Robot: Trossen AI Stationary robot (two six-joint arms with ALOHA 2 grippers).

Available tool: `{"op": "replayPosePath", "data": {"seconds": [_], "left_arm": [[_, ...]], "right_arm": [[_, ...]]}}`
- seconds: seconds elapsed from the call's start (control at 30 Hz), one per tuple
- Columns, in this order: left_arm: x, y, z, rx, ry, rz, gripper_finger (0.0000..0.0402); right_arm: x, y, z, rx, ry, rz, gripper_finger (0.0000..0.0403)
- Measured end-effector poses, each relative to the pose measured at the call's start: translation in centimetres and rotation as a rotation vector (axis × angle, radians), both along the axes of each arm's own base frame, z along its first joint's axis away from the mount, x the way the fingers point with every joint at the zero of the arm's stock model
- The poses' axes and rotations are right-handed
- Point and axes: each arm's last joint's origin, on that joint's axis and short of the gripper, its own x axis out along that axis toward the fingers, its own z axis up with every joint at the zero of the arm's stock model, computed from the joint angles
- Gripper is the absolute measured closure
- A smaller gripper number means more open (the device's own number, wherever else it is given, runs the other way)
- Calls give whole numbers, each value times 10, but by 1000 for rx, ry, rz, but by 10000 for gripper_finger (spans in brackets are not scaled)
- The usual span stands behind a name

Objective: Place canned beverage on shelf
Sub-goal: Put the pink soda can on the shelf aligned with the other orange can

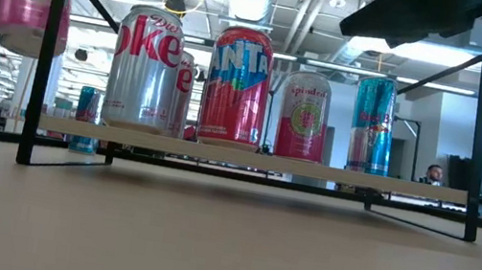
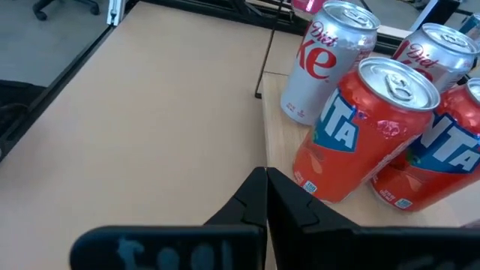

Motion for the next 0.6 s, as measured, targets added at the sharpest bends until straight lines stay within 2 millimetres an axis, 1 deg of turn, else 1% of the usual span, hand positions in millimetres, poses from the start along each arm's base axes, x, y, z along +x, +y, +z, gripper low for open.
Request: {"op": "replayPosePath", "data": {"seconds": [0.13, 0.23, 0.4, 0.53, 0.6], "left_arm": [[1, -7, -2, -3, 103, -28, 143], [10, -21, -4, -73, 89, -114, 143], [30, -55, -14, -236, 93, -274, 143], [45, -90, -28, -312, 120, -380, 143], [53, -108, -35, -350, 106, -438, 143]], "right_arm": [[-2, 4, 0, 1, 2, 11, 376], [-4, 7, 0, 1, 2, 26, 376], [-7, 13, 0, 0, 2, 45, 376], [-9, 16, 0, 12, 2, 51, 376], [-10, 19, 0, 14, 2, 59, 376]]}}
